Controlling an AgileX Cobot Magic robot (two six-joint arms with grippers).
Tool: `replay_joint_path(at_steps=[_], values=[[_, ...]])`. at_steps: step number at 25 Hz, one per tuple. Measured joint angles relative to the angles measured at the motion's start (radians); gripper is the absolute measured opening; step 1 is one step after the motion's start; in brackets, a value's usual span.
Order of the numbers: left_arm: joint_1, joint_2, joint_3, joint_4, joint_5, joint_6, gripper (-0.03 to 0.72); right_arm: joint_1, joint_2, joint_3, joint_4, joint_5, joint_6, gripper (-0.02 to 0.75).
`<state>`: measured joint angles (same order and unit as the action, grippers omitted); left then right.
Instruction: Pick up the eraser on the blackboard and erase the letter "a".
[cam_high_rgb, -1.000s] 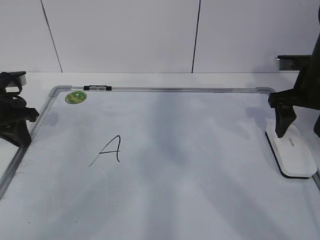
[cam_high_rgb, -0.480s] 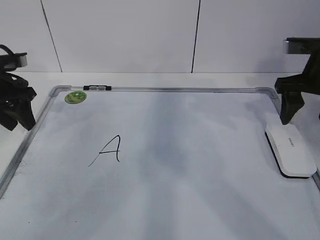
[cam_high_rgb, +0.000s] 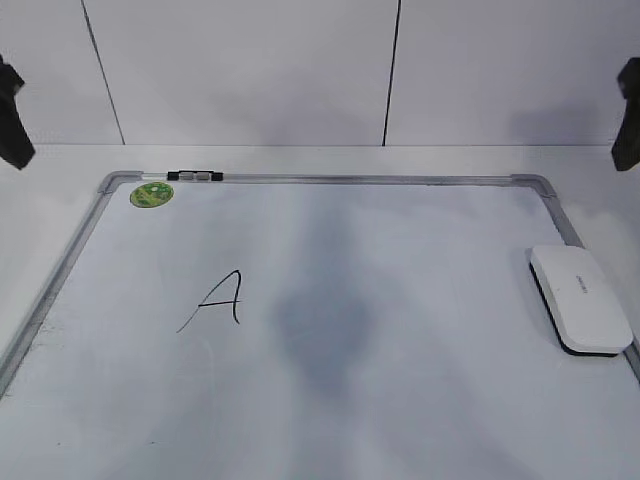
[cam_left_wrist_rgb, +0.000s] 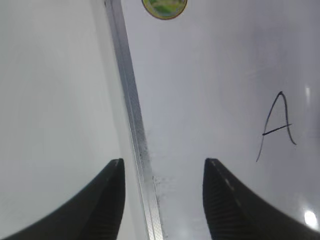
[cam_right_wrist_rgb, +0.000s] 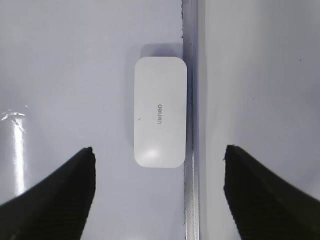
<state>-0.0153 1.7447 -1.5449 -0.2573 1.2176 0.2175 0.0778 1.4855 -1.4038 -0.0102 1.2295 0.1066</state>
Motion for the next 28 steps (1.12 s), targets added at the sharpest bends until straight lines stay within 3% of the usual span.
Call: replay_joint_path(at_steps=[9,17,28], values=[[0.000,-0.298,0.065,-0.044,0.018,-0.042,0.380,0.000,-0.236,0.196,0.000,0.006,0.000,0.613],[0.000,-0.664,0.314,-0.052,0.025,-0.059,0.380,0.000,-0.510,0.429,0.000,0.012,0.000,0.600],[0.000,-1.150,0.628,-0.038,0.043,-0.059,0.380,0.000,-0.857,0.569,0.000,0.021,0.000,0.594]])
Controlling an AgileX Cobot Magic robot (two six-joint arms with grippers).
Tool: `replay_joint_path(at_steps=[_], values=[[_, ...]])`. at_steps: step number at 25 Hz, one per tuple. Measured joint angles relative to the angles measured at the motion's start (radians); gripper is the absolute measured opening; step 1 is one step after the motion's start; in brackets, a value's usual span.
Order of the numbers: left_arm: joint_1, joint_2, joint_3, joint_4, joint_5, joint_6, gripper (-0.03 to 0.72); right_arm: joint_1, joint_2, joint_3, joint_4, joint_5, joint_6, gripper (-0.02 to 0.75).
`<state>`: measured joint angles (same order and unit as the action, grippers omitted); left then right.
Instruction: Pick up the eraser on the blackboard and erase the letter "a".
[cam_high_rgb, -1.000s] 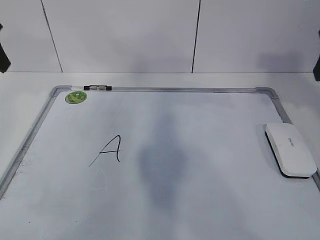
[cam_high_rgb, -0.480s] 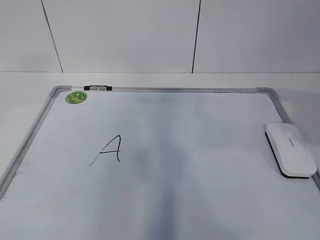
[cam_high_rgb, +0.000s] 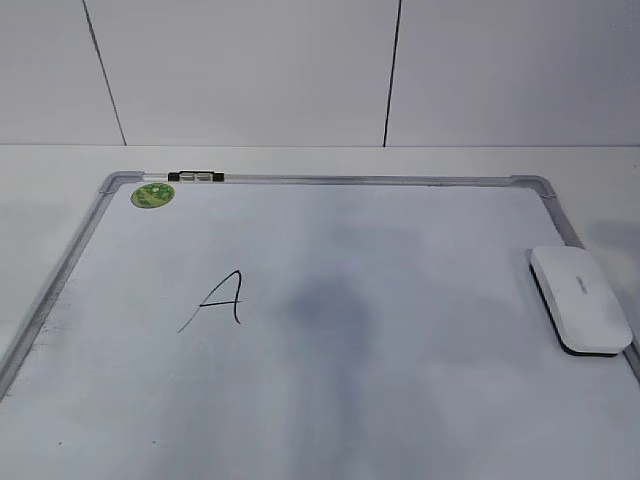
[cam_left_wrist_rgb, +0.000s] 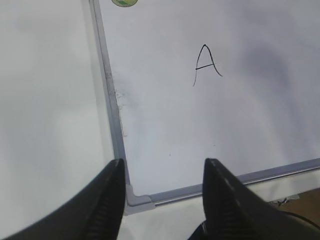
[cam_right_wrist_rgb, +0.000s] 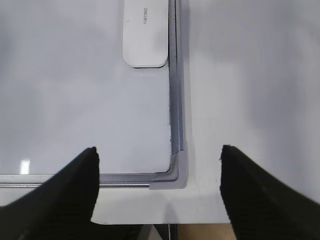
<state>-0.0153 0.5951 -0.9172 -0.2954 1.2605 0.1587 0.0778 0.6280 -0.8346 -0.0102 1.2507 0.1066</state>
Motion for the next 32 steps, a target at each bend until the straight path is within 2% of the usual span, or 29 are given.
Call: replay_joint_path(at_steps=[8,16,25,32], values=[[0.000,-0.215,0.179,0.036,0.004,0.000,0.380,0.000,-0.193,0.117,-0.024,0.006,-0.006,0.594],[0.000,-0.262,0.334,0.050,-0.009,0.000,0.379,0.000,-0.292,0.264,-0.037,0.010,-0.068,0.593],[0.000,-0.262,0.401,0.103,-0.135,0.000,0.379,0.000,-0.297,0.318,-0.042,-0.079,-0.081,0.593],[0.000,-0.262,0.409,0.114,-0.156,0.000,0.379,0.000,-0.297,0.335,-0.044,-0.111,-0.084,0.593]])
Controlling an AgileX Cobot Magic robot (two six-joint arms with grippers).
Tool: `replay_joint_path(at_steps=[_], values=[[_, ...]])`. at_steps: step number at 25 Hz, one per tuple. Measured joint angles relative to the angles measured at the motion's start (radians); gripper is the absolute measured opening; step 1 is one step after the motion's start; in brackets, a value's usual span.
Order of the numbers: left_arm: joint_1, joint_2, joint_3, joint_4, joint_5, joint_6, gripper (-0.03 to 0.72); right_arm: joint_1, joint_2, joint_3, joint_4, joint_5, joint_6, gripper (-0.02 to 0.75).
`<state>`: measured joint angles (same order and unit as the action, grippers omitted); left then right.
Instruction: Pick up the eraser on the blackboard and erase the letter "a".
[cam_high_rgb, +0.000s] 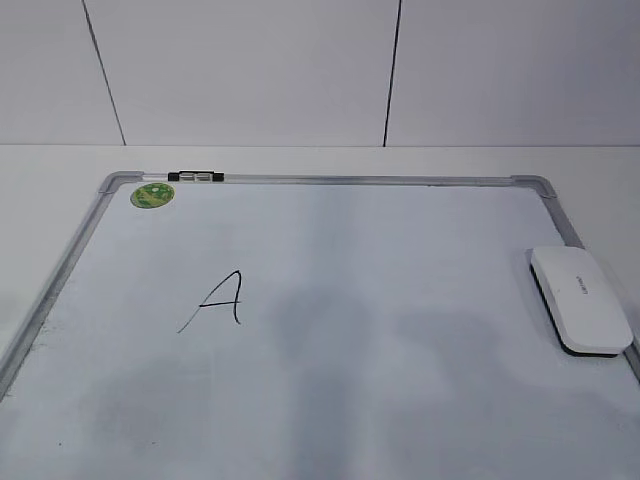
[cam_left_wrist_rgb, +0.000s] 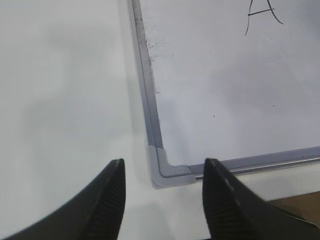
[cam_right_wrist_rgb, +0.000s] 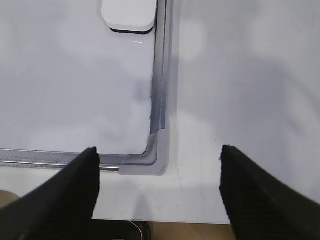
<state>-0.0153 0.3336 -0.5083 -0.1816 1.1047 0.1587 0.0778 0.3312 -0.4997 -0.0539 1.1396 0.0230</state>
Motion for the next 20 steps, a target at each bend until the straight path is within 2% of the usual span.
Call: replay_joint_path(at_steps=[20], values=[[0.000,-0.011,0.000,0.000,0.000,0.000,0.371,0.000,-0.015,0.002,0.000,-0.002,-0.002,0.593]])
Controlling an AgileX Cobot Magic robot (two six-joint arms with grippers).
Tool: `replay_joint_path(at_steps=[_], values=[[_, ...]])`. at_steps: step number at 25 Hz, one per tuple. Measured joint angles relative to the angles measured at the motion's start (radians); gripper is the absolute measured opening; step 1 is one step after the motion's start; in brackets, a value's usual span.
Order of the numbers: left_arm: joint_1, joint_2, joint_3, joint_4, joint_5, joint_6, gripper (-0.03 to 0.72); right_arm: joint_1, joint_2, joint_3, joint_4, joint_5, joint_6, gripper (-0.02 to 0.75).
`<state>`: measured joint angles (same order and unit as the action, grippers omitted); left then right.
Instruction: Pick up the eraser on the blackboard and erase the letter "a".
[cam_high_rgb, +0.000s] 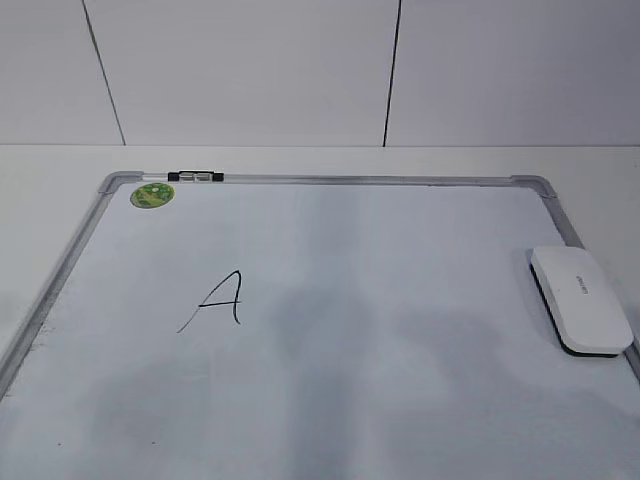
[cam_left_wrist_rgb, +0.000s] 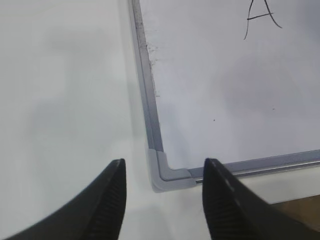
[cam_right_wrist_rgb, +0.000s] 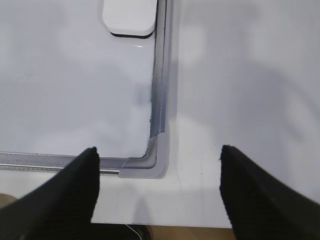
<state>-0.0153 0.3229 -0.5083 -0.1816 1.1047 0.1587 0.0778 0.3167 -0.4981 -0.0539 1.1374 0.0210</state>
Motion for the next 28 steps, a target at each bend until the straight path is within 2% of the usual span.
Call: replay_joint_path(at_steps=[7,14,28], values=[[0.002,-0.148,0.000,0.000,0.000,0.000,0.371,0.000,-0.122,0.000,0.000,0.000,0.000,0.593],[0.002,-0.308,0.000,0.000,0.002,0.000,0.371,-0.061,-0.264,0.000,0.000,0.000,0.000,0.593],[0.002,-0.312,0.000,0.000,0.003,0.000,0.337,-0.063,-0.334,0.000,0.000,0.003,0.000,0.593]])
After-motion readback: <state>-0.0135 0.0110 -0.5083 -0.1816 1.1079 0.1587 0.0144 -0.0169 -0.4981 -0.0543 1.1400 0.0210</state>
